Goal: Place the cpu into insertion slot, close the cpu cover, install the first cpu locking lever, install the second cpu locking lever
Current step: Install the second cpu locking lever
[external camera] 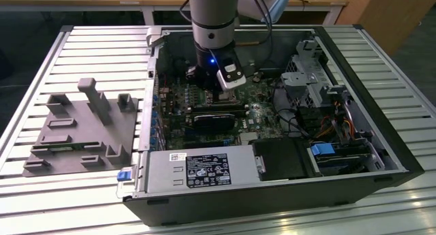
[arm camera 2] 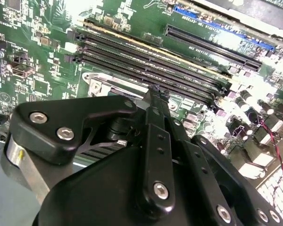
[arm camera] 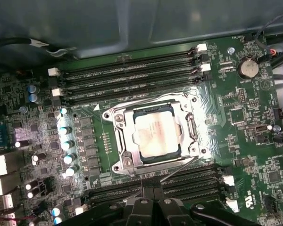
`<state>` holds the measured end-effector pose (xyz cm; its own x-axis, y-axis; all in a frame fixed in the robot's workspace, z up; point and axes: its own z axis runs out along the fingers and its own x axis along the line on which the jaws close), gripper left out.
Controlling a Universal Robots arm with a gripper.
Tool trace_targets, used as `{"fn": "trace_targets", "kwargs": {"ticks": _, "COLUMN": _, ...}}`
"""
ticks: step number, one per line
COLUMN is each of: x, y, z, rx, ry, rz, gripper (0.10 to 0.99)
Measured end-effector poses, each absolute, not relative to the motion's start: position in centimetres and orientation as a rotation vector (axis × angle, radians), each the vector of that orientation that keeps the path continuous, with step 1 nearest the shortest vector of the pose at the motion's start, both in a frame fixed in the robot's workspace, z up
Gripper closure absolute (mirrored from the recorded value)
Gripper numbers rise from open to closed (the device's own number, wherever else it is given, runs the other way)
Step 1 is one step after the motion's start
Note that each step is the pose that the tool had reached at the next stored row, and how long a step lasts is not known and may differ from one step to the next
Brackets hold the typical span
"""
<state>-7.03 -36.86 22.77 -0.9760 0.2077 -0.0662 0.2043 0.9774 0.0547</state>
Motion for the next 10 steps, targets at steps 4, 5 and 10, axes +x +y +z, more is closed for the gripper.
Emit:
{"fn": "trace_targets", "kwargs": {"ticks": 4, "x": -7.1, "y": -37.4, "z": 22.6, "rx": 0.321, "ry": 3.054, "rz": 0.132, "gripper": 0.984}}
{"fn": "trace_targets", "kwargs": {"ticks": 5, "x": -7.1, "y": -37.6, "z": 22.6, "rx": 0.321, "ry": 3.054, "rz": 0.148, "gripper": 0.984}}
{"fn": "trace_targets", "kwargs": {"ticks": 10, "x": -7.3, "y": -38.4, "z": 22.4, "rx": 0.324, "ry": 3.054, "rz": 0.221, "gripper": 0.984}}
